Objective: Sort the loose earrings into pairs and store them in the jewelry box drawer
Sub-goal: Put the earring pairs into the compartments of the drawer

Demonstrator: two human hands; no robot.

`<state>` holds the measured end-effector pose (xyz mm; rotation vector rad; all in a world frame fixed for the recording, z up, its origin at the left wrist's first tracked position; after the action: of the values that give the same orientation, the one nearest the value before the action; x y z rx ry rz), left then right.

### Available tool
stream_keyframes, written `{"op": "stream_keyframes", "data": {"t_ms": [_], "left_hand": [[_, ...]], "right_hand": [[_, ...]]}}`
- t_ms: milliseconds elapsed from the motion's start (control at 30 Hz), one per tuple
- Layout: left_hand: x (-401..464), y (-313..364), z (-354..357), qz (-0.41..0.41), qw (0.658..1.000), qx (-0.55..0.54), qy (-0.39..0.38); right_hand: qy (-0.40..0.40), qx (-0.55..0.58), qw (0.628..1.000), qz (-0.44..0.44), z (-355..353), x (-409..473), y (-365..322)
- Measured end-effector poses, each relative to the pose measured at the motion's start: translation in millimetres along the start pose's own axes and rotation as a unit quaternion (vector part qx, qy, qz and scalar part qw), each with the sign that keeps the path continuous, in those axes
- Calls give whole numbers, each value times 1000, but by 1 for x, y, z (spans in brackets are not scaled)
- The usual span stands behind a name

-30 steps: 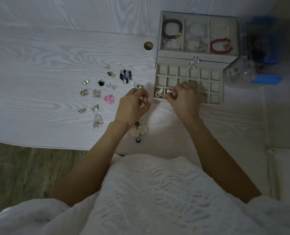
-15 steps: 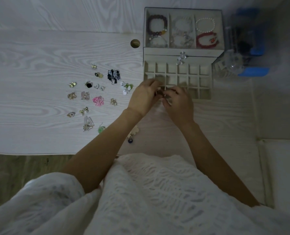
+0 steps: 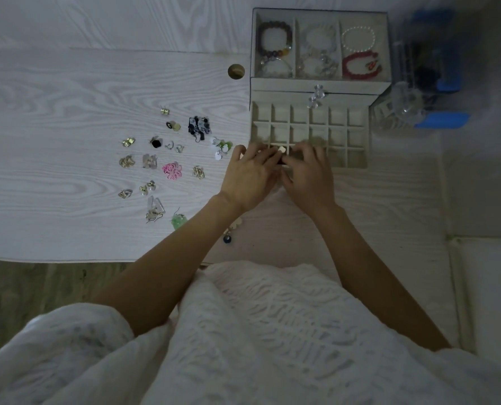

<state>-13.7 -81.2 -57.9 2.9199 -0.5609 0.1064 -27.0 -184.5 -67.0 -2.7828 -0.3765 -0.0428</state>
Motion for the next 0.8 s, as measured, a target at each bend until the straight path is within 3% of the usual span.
{"op": "stream_keyframes", "data": {"t_ms": [67, 233, 433, 600, 733, 800], "left_hand": [[-1, -3, -3, -16, 999, -32, 9], [-1, -12, -11, -46, 995, -88, 25], [0, -8, -4, -22, 999, -32, 11], [-1, -12, -19, -26, 992, -122, 21], [-26, -35, -53, -122, 973, -189, 49], [-44, -52, -58, -185, 963, -195, 19]], "right_hand": [[-3, -2, 1000, -9, -2, 2, -1], [79, 10, 997, -14, -19, 4, -6], [54, -6, 999, -2, -11, 7, -2], [59, 3, 998, -32, -18, 1, -9], [79, 66, 992, -77, -23, -14, -29], [37, 118, 988, -92, -13, -20, -44]]}}
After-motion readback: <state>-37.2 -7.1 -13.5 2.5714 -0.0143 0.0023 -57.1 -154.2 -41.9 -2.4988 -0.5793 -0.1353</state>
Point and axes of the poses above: each hand's wrist, its own x-axis towards the middle knuckle, its own z-axis out of the palm, y = z × x, the point moved 7 cm from there along x, towards the middle knuckle, and after that the axes turned 15 degrees about -z, right-handed, at the moved point
